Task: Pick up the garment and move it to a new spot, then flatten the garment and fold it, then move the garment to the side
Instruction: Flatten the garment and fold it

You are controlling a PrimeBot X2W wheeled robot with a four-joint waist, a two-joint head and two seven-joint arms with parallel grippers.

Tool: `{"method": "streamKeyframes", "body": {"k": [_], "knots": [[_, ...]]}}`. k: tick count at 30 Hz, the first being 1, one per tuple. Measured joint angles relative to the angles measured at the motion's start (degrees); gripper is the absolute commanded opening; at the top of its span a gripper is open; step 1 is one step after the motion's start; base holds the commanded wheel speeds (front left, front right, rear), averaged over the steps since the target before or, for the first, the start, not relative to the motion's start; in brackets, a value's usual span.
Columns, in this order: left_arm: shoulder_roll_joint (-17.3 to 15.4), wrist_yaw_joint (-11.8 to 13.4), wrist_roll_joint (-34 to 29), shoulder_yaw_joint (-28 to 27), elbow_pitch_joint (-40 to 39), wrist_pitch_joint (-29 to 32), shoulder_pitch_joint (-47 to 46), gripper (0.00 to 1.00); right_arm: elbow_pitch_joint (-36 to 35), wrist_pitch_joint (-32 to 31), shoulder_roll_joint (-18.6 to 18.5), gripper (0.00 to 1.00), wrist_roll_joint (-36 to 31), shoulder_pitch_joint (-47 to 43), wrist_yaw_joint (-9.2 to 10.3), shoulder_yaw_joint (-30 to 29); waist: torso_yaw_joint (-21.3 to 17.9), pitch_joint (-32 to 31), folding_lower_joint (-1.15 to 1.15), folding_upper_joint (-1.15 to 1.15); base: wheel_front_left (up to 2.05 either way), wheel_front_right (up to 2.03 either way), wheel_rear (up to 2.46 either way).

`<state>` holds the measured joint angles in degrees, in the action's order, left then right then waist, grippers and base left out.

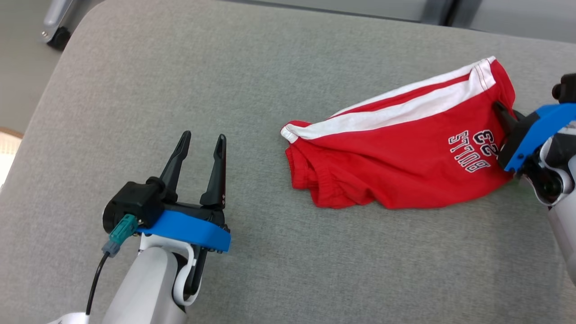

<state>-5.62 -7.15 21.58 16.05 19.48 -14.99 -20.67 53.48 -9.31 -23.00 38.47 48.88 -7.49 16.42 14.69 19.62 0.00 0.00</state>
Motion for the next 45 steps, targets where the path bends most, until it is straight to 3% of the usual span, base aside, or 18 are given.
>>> {"method": "streamKeyframes", "body": {"k": [10,16,24,31,36,42,43,44,45], "knots": [[-2.5,-0.1,0.5,1.5,-1.1,0.0,2.8,1.00,-1.4,6.2,-2.9,0.00,-2.9,-9.6,0.00,-8.3,-4.8,-5.2,0.00,0.00,0.00,0.00,0.00],[-3.2,-0.1,1.1,2.1,-0.5,0.0,3.8,1.00,-2.0,7.2,-1.6,0.00,-8.3,-12.5,0.00,-14.6,-6.2,-7.9,0.00,0.00,0.00,0.00,0.00],[-3.5,-0.3,1.8,3.3,0.0,0.0,3.9,1.00,-11.3,1.7,5.0,0.00,-16.8,-12.9,0.00,-17.9,-5.9,-9.4,0.00,0.00,0.00,0.00,0.00],[-3.6,-0.3,2.5,4.0,-0.2,0.0,3.9,1.00,-19.6,-7.0,13.8,0.00,-23.0,-11.4,0.00,-13.4,-4.8,-8.9,0.00,0.00,0.00,0.00,0.00],[-3.1,-0.3,2.7,4.9,-0.2,0.0,2.9,1.00,-18.6,-10.6,17.5,0.00,-24.9,-10.8,0.00,-10.0,-3.2,-8.1,0.00,0.00,0.00,0.00,0.00],[-2.8,-0.3,3.1,5.2,0.0,0.0,2.4,1.00,-14.0,-9.7,19.5,0.00,-24.7,-10.0,0.01,-9.0,-1.1,-7.0,0.00,0.00,0.00,0.00,0.00],[-2.8,-0.3,3.1,5.2,0.0,0.0,2.3,1.00,-13.2,-9.3,19.7,0.04,-24.6,-9.7,0.01,-8.8,-0.8,-6.9,0.00,0.00,0.00,0.00,0.00],[-2.7,-0.3,3.2,5.2,0.0,0.0,2.2,1.00,-12.6,-9.0,19.7,0.20,-24.1,-9.3,0.01,-8.5,-0.6,-6.7,0.00,0.00,0.00,0.00,0.00],[-2.7,-0.3,3.2,5.2,0.0,0.0,2.2,1.00,-12.2,-8.3,19.8,1.00,-23.2,-9.0,0.01,-8.4,-0.5,-6.7,0.00,0.00,0.00,0.00,0.00]]}}
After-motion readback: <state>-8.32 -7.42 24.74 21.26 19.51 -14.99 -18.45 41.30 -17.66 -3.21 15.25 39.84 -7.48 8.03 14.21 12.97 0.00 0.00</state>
